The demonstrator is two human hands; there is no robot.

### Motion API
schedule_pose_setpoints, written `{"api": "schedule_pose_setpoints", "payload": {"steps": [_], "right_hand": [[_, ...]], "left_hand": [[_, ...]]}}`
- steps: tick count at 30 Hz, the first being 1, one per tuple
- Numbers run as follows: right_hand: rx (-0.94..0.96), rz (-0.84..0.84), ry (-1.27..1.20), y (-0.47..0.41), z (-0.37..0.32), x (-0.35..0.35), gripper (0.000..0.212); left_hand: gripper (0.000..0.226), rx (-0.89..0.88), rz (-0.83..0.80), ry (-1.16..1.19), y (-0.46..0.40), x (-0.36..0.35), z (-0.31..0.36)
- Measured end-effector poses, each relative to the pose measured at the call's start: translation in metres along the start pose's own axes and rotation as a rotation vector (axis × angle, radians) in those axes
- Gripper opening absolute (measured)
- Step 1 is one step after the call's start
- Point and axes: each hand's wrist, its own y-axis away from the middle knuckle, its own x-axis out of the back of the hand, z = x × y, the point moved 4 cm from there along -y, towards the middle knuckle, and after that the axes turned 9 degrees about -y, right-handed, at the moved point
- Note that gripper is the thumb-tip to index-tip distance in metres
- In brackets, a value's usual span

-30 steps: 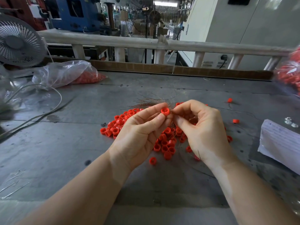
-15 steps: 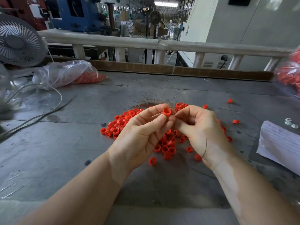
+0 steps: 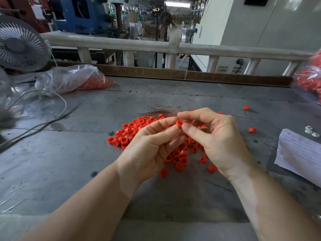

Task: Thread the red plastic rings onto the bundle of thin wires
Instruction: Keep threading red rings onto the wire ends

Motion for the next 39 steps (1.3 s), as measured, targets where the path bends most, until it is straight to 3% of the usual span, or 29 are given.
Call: {"api": "schedule_pose_setpoints", "payload": {"steps": [14,24,32,39], "right_hand": [[0.031,-0.077,0.156,0.000,0.000,-0.002,0.026],[-0.123,-0.028,-0.132,0.000,0.008,0.000,0.026],[-0.180,-0.017,-0.109,0.000,0.015,0.002,0.019],[-0.118,-0.009,-0.089,-0.001,0.011,0.004,0.021]], "left_hand": [[0.031,0.053,0.049,-0.032,0.000,0.004,-0.002],[0.029,0.017,0.019,0.024,0.002,-0.001,0.001],[0.026,0.002,0.021,0.006,0.001,0.000,0.002],[0.024,0.008,0.003,-0.011,0.000,0.001,0.002]]}}
